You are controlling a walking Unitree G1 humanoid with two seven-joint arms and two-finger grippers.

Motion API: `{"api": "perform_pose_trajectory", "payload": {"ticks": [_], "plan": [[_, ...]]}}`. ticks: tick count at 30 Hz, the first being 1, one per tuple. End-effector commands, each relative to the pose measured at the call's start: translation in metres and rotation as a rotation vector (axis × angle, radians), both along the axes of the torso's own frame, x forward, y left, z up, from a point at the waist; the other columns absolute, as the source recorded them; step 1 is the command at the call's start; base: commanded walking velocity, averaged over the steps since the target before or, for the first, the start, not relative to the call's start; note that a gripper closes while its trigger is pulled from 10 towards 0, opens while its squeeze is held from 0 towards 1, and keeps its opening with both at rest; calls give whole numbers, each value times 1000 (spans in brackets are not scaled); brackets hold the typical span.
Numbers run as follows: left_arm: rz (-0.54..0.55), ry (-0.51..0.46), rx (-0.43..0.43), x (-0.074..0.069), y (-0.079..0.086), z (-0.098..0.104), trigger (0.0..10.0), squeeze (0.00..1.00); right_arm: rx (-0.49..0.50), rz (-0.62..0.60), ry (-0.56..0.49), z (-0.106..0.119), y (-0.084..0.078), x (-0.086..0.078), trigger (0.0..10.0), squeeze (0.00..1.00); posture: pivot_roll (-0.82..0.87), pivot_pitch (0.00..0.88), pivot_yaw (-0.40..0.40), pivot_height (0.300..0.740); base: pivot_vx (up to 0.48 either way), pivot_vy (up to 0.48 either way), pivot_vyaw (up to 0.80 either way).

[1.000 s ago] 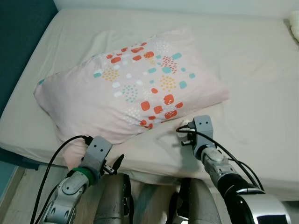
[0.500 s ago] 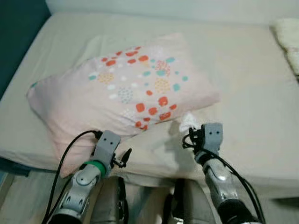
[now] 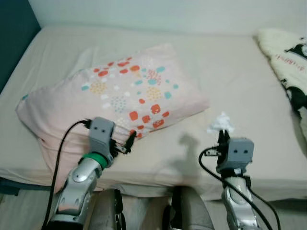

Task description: Clean up the room

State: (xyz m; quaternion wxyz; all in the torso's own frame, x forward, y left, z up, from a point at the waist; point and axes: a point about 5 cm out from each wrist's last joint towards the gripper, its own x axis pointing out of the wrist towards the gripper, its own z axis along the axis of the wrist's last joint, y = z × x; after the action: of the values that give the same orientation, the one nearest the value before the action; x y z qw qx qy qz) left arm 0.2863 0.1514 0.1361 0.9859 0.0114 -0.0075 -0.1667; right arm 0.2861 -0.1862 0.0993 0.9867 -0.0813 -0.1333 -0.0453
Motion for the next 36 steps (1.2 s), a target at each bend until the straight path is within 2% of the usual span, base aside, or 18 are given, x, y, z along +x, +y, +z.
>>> {"api": "perform_pose_trajectory", "payload": {"ticks": [1, 4, 10, 14, 18, 22, 27, 36], "plan": [[-19, 20, 9, -7, 2, -5, 10000, 0, -7, 6, 18, -1, -1, -5, 10000, 0, 41, 99, -24, 659, 0, 0, 0], [-5, 38, 18, -13, 6, -11, 10000, 0, -23, 31, 26, 1, 4, -10, 10000, 0, 44, 86, -30, 668, 0, 0, 0], [32, 56, 17, -11, 4, -17, 10000, 0, -32, 43, 24, 2, 14, -11, 10000, 0, 41, 75, -35, 682, 0, 0, 0], [28, 43, 31, -8, -5, -17, 10000, 0, -27, 49, 16, 4, 19, -8, 10000, 0, 34, 74, -36, 692, 0, 0, 0], [-29, 22, 30, -3, -22, -12, 10000, 0, -23, 57, 22, 4, 20, -7, 10000, 0, 33, 78, -40, 711, 0, 0, 0], [-36, 17, 29, -1, -26, -11, 10000, 0, -23, 57, 26, 4, 20, -7, 10000, 0, 33, 78, -40, 716, 0, 0, 0], [-37, 3, 11, 9, -38, -8, 10000, 0, -12, 53, 28, 8, 21, -4, 10000, 0, 22, 83, -42, 735, 0, 0, 0], [-20, 8, 15, 8, -35, -11, 10000, 0, 51, 66, 40, 7, 28, -3, 10000, 0, 21, 88, -43, 735, -225, 0, 0]]}}
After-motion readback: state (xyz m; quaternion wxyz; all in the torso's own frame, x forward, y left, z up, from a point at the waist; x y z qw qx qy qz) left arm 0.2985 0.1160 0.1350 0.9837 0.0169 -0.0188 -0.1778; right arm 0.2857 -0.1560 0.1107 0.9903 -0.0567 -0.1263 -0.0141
